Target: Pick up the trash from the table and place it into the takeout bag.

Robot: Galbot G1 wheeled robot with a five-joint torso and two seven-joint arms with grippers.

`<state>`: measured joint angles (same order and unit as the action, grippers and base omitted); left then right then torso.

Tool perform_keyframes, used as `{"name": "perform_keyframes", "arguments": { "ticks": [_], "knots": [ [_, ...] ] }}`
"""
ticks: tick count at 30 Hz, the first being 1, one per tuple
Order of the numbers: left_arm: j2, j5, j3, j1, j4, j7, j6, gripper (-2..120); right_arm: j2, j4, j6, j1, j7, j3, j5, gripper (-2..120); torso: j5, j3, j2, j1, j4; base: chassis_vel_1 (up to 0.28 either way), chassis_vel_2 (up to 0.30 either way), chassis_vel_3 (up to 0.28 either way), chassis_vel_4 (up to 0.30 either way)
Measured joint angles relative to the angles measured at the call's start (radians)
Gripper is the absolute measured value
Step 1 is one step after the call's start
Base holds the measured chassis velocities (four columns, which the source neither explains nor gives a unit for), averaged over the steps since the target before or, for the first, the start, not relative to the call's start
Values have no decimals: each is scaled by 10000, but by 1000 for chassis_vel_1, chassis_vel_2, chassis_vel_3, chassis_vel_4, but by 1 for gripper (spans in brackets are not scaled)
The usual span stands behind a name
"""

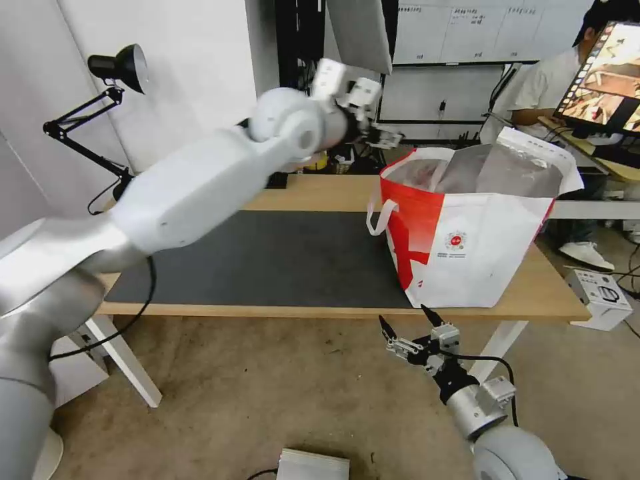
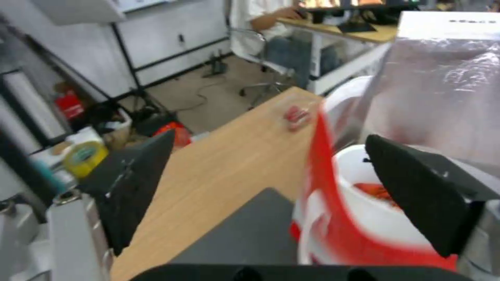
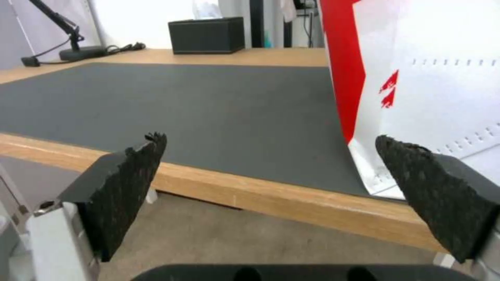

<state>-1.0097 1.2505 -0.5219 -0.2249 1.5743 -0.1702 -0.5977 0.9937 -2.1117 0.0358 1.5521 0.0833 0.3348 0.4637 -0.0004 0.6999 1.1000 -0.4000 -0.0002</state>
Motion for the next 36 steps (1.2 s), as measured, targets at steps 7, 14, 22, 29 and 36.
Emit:
{"name": "perform_keyframes", "arguments": {
  "ticks": [7,14,22,29,36],
  "knots": [
    [1807,-153,1650,2306,1678,-236,-15,100,-1,0,0,0,-1,0,0,100,-2,0,0,1,3,0,0,0,0],
    [3236,-532,3876,5422,3290,-170,255,100,-1,0,0,0,-1,0,0,100,1,-1,1,1,2,0,0,0,0],
    [3961,-1720,6950,9655,4335,58,1201,100,-1,0,0,-1,0,-1,0,100,4,-1,2,2,3,0,0,0,0],
    [3378,-2697,7546,11105,4293,323,2342,100,-1,0,0,-1,-2,-1,0,100,3,0,1,1,-4,0,0,0,0],
    [2512,-4013,8564,13105,4460,176,4050,100,-1,0,0,0,-1,0,0,100,3,0,1,1,2,0,0,0,0]
  ]
}}
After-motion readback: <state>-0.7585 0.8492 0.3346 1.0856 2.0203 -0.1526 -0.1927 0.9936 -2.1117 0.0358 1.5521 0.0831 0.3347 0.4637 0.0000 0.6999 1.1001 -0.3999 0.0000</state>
